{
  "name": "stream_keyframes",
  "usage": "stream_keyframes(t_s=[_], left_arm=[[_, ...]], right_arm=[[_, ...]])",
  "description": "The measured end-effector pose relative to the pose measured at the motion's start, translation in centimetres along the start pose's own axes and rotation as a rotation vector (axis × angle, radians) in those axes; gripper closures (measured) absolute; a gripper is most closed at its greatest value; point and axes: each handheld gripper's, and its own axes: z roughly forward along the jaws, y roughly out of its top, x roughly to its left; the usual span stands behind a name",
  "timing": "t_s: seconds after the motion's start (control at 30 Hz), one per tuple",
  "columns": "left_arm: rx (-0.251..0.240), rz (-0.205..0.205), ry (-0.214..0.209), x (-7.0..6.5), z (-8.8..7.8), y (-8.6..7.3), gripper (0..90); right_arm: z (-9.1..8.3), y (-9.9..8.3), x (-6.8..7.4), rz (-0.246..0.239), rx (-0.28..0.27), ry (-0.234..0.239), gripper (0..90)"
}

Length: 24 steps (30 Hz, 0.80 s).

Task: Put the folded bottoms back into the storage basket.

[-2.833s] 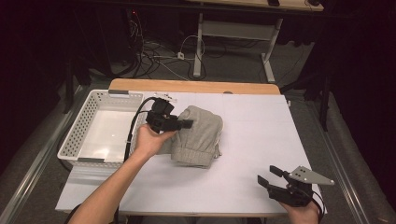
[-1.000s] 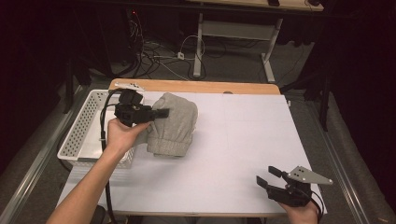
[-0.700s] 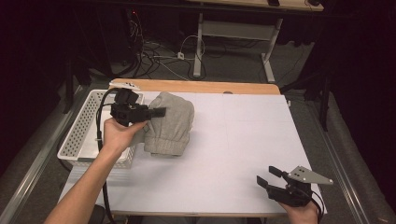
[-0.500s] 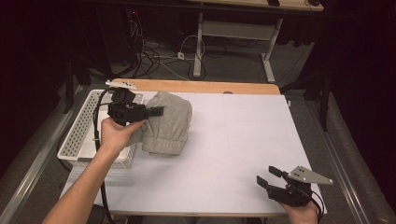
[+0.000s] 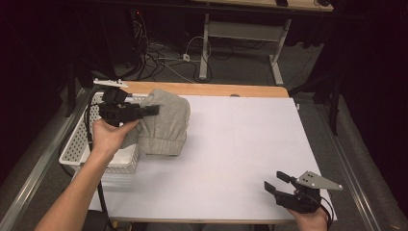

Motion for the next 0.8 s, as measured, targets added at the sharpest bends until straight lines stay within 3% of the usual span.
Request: stream_keyframes(t_s=[0.8], left_arm=[[-0.030, -0.015, 0.048, 0.5, -2.4, 0.0, 70.6]], right_arm=[[0.8, 0.5, -0.2, -0.012, 0.002, 0.023, 36.0]])
